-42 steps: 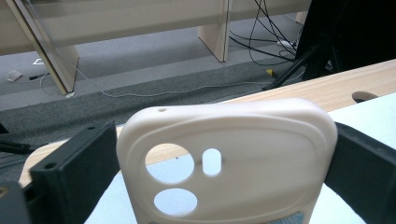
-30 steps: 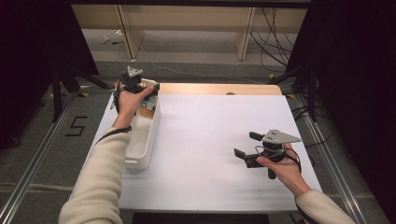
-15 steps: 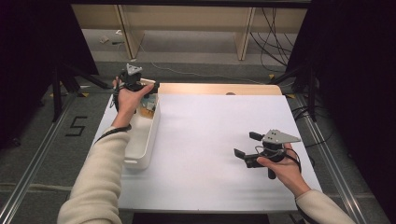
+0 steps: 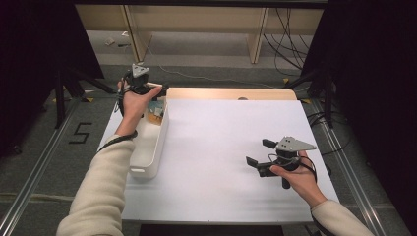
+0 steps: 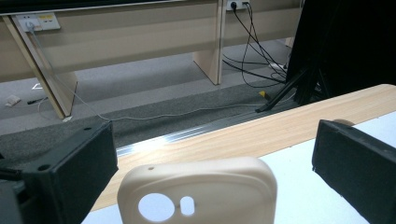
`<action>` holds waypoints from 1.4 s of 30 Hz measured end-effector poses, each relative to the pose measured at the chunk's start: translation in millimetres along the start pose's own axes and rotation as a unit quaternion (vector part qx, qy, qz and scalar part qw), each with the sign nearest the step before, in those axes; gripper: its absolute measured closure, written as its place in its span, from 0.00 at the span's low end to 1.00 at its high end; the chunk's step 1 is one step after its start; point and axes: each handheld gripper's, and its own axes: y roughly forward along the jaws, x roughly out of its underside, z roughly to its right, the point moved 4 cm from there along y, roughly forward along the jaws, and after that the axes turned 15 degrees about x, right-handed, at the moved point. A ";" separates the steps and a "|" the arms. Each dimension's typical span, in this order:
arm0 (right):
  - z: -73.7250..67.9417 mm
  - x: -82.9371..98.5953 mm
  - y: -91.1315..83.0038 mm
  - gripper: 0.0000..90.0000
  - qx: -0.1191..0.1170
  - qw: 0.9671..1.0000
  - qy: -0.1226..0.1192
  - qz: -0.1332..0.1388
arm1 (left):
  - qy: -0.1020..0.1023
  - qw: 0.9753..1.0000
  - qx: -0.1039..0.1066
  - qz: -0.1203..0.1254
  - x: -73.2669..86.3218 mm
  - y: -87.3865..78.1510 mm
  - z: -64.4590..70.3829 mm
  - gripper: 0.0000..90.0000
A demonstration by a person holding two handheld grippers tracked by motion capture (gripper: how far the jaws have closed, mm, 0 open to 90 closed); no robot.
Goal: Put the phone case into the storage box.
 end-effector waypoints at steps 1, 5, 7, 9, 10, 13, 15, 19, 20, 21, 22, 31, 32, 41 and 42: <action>-0.1 0.0 -0.1 0.08 0.000 1.000 0.000 0.000 | 0.000 1.000 0.001 0.000 -0.5 -0.3 0.8 0.00; 0.2 -0.1 0.0 0.08 0.000 1.000 0.001 0.001 | 0.004 1.000 0.002 -0.002 -1.3 -2.5 3.7 0.00; 0.2 -0.2 0.0 0.08 0.000 1.000 0.002 0.002 | 0.003 1.000 0.003 -0.003 -1.2 -4.3 5.5 0.00; 0.1 -0.3 -0.2 0.08 0.000 1.000 0.002 0.002 | 0.003 1.000 0.005 -0.002 -0.8 -6.7 7.4 0.00; 0.0 -0.3 -0.2 0.08 0.000 1.000 0.002 0.002 | 0.003 1.000 0.007 -0.001 -0.7 -8.2 8.6 0.00; 0.1 -0.3 -0.4 0.08 0.001 1.000 0.002 0.002 | -0.001 1.000 0.014 0.005 0.1 -14.7 13.8 0.00; 0.3 -0.4 -0.6 0.08 0.001 1.000 0.002 0.001 | -0.002 1.000 0.018 0.008 1.3 -20.4 18.9 0.01; 0.3 -0.5 -0.8 0.08 0.001 1.000 0.002 0.001 | 0.001 0.999 0.031 0.011 6.3 -35.6 31.5 0.01; 0.3 -0.4 -0.8 0.08 0.002 1.000 0.002 0.001 | 0.004 0.999 0.034 0.014 7.5 -40.1 35.1 0.01; 0.3 -0.4 -0.7 0.08 0.002 1.000 0.002 0.000 | 0.007 0.999 0.039 0.015 8.9 -44.7 39.0 0.01; 0.2 -0.4 -0.7 0.08 0.001 1.000 0.002 0.001 | 0.009 0.999 0.044 0.017 10.0 -49.5 42.9 0.01; -1.1 -1.6 -0.5 0.08 0.000 1.000 0.001 0.002 | 0.009 0.996 0.085 0.030 31.4 -86.1 71.3 0.01; -1.1 -1.7 -0.7 0.08 0.001 1.000 0.001 0.002 | 0.010 0.995 0.089 0.032 34.8 -89.7 74.2 0.01; -1.3 -2.1 -0.6 0.08 0.001 1.000 0.001 0.002 | 0.025 0.991 0.127 0.026 63.8 -113.9 107.2 0.02; -1.0 -2.1 -0.8 0.08 0.001 1.000 0.000 0.002 | 0.025 0.991 0.132 0.026 65.5 -116.0 110.0 0.02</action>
